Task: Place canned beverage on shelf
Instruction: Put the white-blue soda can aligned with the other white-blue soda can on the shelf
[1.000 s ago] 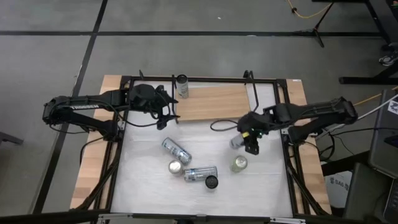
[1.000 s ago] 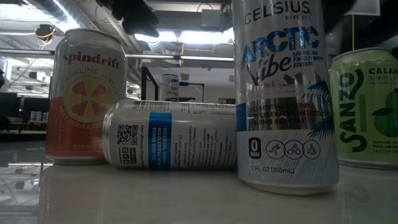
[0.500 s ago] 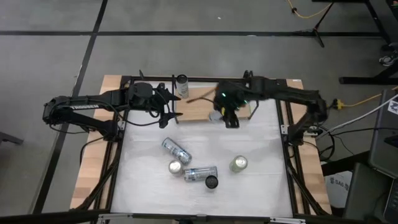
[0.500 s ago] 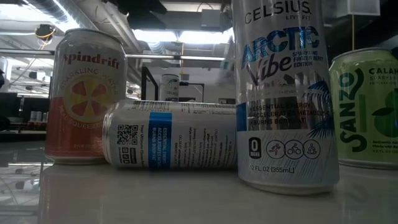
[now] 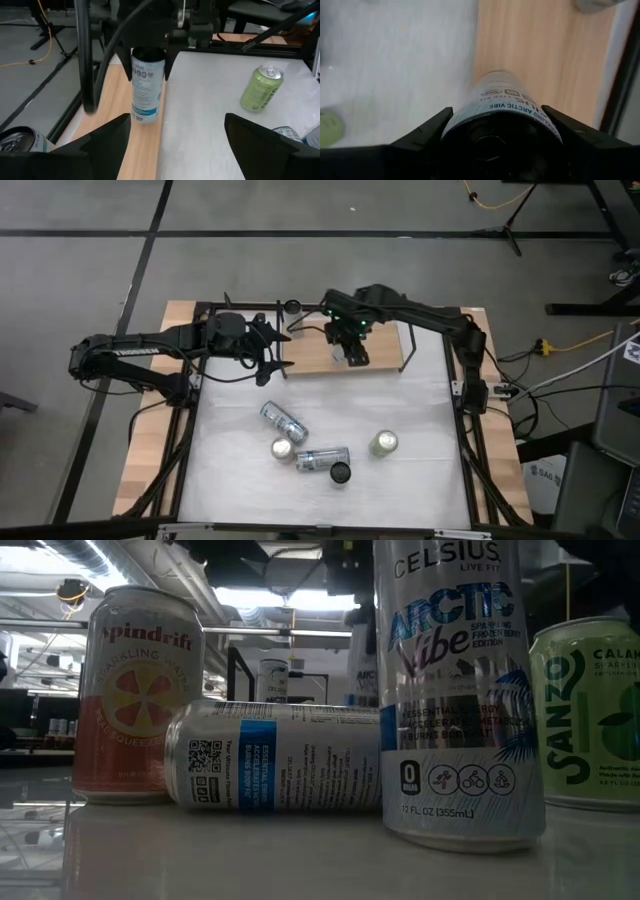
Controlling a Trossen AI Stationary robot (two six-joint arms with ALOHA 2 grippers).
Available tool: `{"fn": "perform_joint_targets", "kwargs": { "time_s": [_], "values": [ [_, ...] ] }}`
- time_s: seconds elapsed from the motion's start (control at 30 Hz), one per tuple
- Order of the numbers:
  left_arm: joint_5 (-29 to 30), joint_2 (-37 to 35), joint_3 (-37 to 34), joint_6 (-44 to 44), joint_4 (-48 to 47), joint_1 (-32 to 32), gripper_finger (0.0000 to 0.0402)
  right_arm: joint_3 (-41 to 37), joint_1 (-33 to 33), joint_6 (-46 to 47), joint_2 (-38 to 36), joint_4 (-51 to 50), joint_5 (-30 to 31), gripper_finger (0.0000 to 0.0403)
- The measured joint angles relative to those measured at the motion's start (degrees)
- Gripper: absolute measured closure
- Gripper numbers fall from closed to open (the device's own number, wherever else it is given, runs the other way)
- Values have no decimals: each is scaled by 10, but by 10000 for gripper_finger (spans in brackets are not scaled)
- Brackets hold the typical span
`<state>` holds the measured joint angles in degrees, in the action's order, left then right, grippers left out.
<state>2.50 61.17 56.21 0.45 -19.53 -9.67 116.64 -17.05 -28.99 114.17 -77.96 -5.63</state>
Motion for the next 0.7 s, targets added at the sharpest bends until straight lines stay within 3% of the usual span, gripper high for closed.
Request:
{"fn": "perform_joint_targets", "kwargs": {
  "time_s": [0.7],
  "values": [
    [0, 0, 0, 0, -1, 0, 87, -1, -3, -18, 28, 1, -6, 151]
  ]
}}
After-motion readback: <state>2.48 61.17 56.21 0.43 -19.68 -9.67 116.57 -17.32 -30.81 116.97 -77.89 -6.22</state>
